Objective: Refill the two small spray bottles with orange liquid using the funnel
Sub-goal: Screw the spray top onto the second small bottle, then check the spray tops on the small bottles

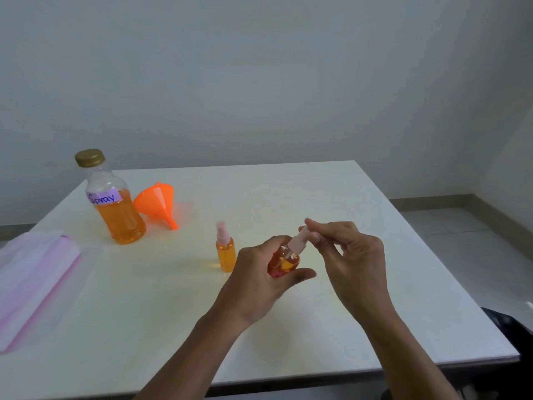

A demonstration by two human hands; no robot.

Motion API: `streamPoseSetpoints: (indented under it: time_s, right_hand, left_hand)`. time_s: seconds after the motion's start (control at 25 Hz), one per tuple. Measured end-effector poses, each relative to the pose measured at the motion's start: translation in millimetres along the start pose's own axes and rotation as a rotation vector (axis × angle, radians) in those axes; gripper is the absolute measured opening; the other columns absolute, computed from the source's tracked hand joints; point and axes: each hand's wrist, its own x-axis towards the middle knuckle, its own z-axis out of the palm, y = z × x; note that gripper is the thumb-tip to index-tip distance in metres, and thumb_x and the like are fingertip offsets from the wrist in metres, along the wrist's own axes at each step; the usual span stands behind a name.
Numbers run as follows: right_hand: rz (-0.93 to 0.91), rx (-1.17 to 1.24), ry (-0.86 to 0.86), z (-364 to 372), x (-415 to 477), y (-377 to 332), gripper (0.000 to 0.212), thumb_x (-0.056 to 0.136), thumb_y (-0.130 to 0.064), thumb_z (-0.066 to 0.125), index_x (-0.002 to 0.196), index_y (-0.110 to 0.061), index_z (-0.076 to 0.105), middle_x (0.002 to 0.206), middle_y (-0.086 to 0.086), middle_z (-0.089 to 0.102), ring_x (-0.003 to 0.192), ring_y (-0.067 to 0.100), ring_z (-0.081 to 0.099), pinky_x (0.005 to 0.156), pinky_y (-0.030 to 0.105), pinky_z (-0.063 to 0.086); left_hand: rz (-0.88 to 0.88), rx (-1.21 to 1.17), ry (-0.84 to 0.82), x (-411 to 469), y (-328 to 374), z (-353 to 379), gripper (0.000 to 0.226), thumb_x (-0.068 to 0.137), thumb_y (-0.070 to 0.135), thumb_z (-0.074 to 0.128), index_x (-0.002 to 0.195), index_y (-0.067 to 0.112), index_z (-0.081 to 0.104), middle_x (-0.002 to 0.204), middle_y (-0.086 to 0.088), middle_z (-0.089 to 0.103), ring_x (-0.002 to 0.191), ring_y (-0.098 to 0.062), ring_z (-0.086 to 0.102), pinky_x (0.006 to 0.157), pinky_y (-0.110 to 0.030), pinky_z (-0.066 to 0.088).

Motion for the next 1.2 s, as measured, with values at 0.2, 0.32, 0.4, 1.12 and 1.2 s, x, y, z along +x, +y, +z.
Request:
streamPoseSetpoints:
  time_s: [0.2,0.32,0.4,1.12,1.2]
  right_hand:
    - [0.004,0.055,-0.229,9,1,-9,0.045,0.100,-0.010,0.059,0.135,-0.039,0.058,0.100,-0.026,0.076,0.103,0.001,0.070,0.087,0.012,0.054]
    - [0.059,0.028,-0.222,15,5,-9,0.043,0.100,-0.010,0.059,0.137,-0.031,0.052,0.092,-0.023,0.077,0.086,0.005,0.073,0.076,0.021,0.059]
    - [0.100,0.010,-0.214,26,5,-6,0.039,0.099,-0.010,0.061,0.133,-0.030,0.057,0.089,-0.019,0.078,0.081,0.005,0.073,0.074,0.023,0.058]
    - [0.182,-0.007,-0.324,129,6,-22,0.031,0.090,-0.047,0.069,0.118,-0.035,0.062,0.109,-0.019,0.068,0.099,0.002,0.066,0.076,0.024,0.053]
    - [0.161,-0.042,-0.310,132,6,-21,0.025,0.090,-0.040,0.072,0.113,-0.035,0.063,0.106,-0.019,0.069,0.095,0.000,0.066,0.070,0.018,0.049]
  left_hand:
    - [-0.050,-0.062,0.075,-27,-7,-40,0.043,0.083,0.060,0.063,0.116,0.035,0.050,0.087,0.014,0.064,0.077,-0.008,0.064,0.063,-0.016,0.046]
    - [-0.173,-0.205,0.238,-50,-22,-83,0.030,0.093,0.050,0.050,0.121,0.042,0.043,0.104,0.019,0.062,0.094,0.001,0.061,0.072,-0.013,0.049]
    - [-0.255,-0.246,0.355,-60,-46,-115,0.032,0.099,0.037,0.049,0.129,0.037,0.039,0.107,0.015,0.056,0.095,0.008,0.056,0.079,-0.014,0.042]
    - [-0.336,0.034,0.644,-34,-172,-187,0.055,0.089,0.030,0.070,0.133,0.011,0.044,0.119,0.004,0.053,0.110,-0.018,0.057,0.073,-0.007,0.039]
    - [-0.327,0.044,0.638,-38,-165,-185,0.069,0.086,0.033,0.073,0.141,0.011,0.038,0.129,0.005,0.047,0.120,-0.016,0.050,0.085,-0.012,0.040]
